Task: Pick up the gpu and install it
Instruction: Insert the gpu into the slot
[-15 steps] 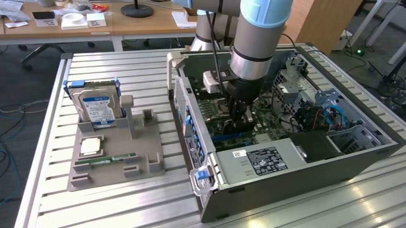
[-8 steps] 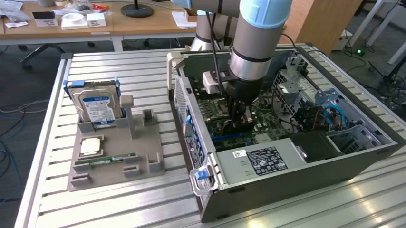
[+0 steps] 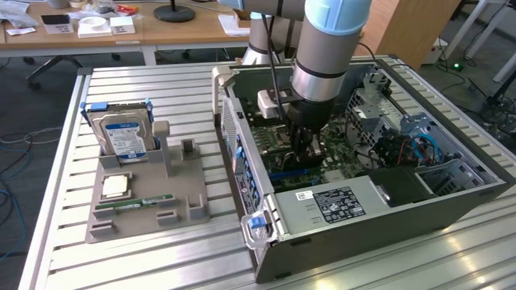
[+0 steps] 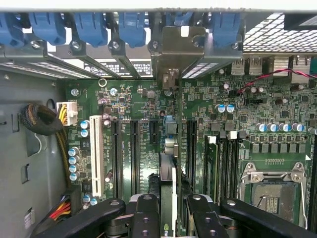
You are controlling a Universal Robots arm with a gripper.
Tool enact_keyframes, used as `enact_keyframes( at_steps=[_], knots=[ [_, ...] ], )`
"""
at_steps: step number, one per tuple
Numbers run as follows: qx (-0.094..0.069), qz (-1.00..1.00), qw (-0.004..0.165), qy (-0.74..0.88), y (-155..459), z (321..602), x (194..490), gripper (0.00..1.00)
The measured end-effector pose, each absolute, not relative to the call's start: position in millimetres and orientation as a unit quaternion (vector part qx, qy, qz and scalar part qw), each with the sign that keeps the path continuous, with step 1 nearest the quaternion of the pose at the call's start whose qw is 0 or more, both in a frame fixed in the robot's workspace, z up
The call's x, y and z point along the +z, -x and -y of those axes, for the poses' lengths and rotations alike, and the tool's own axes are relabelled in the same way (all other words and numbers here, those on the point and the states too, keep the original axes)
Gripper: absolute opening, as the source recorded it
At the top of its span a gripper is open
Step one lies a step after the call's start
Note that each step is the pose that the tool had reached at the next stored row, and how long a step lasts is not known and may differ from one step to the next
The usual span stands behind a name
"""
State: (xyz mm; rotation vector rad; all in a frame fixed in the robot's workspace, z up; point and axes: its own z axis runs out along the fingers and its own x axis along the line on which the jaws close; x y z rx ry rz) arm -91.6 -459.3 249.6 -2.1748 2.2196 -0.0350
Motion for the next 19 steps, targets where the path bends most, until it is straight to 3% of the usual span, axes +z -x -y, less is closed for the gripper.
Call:
enact_keyframes(
  at_steps=[19],
  knots=[
    [-0.009,-0.714,0.019,0.7,91.7,459.3,248.5,0.26]
  ],
)
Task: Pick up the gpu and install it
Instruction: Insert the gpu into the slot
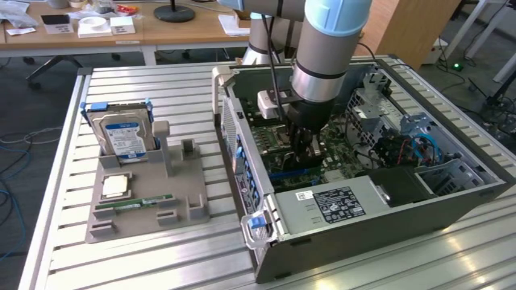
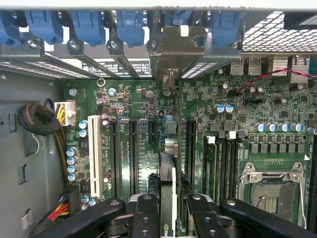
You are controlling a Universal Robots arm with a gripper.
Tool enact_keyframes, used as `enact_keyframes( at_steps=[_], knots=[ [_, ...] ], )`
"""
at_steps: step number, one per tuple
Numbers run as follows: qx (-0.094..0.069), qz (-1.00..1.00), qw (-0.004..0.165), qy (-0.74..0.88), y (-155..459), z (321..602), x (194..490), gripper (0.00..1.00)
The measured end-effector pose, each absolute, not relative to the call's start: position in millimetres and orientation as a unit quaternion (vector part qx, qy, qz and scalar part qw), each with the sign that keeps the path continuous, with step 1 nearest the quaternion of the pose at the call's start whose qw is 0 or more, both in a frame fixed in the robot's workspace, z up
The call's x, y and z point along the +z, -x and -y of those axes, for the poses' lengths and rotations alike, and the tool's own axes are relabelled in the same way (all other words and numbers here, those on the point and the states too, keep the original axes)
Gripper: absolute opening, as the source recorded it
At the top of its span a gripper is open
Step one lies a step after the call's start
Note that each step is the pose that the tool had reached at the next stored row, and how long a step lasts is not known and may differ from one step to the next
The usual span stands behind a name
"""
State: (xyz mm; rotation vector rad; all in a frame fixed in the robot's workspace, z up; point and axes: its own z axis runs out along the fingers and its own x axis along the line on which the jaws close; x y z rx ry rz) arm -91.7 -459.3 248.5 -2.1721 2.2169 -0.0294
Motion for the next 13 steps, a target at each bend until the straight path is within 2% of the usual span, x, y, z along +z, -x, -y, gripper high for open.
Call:
enact_keyframes(
  at_steps=[13],
  knots=[
    [-0.009,-0.714,0.019,0.7,92.0,459.3,243.8,0.26]
  ],
)
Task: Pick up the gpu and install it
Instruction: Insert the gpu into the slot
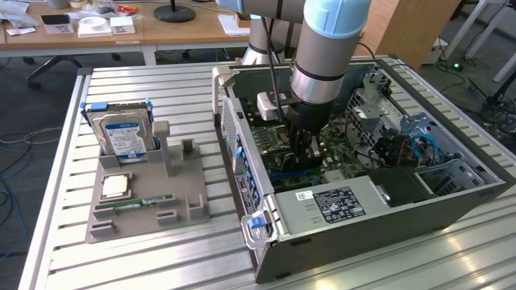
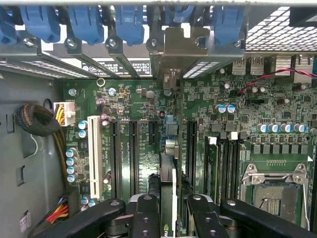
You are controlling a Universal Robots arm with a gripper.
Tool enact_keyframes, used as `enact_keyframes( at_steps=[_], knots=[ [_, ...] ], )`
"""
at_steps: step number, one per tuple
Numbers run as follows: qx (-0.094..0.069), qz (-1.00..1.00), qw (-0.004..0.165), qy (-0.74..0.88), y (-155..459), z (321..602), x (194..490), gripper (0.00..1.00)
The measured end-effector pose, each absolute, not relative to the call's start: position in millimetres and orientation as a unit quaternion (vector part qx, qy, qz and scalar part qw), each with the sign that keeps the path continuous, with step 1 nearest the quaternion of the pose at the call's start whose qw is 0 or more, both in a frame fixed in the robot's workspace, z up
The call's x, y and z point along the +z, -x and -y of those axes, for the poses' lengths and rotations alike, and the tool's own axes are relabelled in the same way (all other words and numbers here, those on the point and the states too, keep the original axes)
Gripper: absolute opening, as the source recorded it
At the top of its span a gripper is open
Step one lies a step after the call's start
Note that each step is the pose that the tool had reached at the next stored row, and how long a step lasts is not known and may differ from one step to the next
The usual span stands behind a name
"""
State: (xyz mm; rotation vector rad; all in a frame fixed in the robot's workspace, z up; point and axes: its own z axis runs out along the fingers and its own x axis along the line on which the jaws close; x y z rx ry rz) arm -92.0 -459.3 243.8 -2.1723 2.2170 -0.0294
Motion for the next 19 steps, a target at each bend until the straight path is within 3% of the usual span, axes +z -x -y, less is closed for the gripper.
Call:
enact_keyframes(
  at_steps=[19],
  knots=[
    [-0.008,-0.714,0.02,0.7,92.0,459.3,246.3,0.26]
  ],
)
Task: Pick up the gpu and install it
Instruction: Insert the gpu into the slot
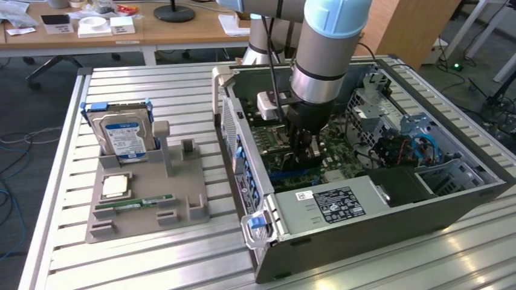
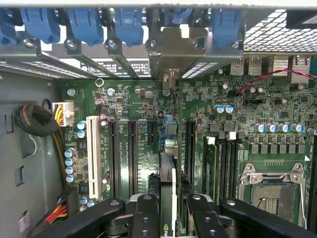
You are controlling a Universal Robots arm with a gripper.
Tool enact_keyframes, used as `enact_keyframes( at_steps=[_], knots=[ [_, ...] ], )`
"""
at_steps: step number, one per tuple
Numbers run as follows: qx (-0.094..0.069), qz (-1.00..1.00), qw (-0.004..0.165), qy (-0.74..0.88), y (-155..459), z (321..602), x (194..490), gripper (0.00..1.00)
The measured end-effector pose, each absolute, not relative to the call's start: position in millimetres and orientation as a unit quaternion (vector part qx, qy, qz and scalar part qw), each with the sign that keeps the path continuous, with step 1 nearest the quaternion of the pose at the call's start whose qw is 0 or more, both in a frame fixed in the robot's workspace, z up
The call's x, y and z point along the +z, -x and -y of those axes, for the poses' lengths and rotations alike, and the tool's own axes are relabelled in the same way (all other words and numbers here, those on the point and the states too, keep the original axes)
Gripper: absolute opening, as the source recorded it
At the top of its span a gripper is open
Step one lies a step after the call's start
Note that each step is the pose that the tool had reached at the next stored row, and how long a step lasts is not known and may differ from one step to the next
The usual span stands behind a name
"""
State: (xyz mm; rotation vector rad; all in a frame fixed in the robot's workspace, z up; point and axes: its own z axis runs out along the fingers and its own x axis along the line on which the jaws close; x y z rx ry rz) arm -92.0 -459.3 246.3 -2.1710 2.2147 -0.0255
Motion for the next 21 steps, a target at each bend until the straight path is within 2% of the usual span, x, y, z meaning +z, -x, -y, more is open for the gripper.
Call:
enact_keyframes(
  at_steps=[21],
  knots=[
    [-0.006,-0.714,0.023,0.7,92.0,459.3,245.4,0.26]
  ],
)
